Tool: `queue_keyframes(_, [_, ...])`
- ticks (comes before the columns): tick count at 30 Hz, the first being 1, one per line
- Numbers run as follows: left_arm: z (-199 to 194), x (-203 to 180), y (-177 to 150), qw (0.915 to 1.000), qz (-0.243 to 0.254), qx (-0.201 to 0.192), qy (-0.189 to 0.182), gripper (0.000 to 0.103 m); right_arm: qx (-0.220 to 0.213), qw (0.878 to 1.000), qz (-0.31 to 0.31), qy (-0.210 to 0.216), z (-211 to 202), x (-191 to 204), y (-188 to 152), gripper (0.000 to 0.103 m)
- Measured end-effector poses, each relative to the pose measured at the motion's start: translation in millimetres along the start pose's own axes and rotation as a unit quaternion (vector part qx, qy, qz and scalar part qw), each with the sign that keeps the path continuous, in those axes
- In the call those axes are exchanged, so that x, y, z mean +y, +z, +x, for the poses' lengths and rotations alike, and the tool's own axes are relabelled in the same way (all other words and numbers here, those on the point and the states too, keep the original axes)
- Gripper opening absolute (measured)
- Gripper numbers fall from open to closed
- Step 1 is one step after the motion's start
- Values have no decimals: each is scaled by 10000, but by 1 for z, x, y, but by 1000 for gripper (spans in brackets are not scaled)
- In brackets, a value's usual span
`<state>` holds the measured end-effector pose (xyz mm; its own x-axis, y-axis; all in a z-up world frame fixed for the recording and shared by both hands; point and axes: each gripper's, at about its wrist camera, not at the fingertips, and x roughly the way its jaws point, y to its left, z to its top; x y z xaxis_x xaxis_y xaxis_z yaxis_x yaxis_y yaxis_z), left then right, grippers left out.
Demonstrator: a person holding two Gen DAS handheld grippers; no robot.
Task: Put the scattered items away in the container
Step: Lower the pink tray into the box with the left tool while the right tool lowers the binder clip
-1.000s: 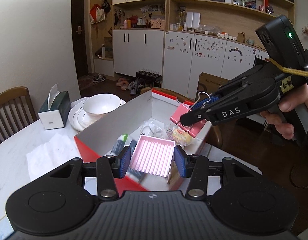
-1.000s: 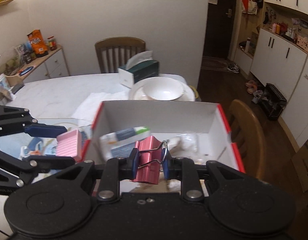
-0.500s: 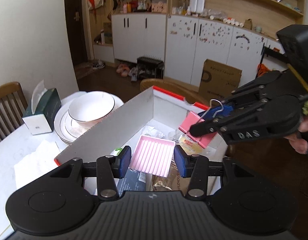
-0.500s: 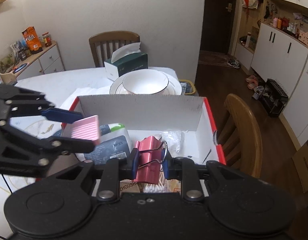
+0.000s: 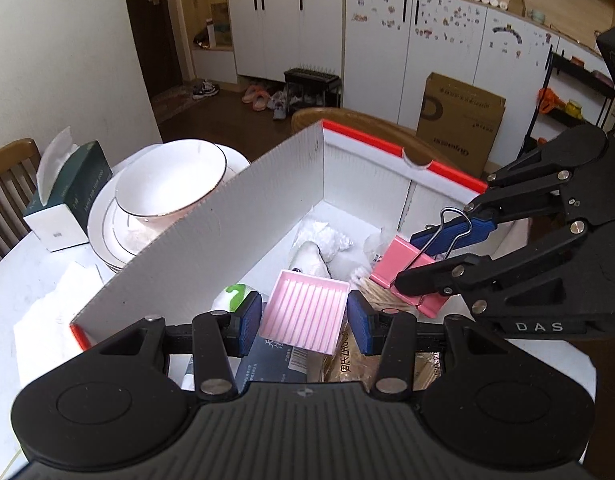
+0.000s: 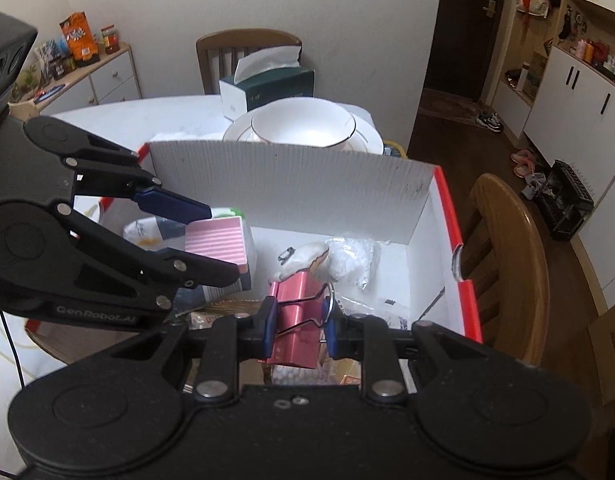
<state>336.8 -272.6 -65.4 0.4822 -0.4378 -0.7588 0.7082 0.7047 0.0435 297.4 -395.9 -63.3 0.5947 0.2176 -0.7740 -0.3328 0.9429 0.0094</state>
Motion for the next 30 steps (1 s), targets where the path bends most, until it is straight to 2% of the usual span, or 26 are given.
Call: queue_keyframes(30, [47, -8, -3, 9954, 296, 907, 24, 46, 355, 9988, -331, 87, 42, -7, 0, 20])
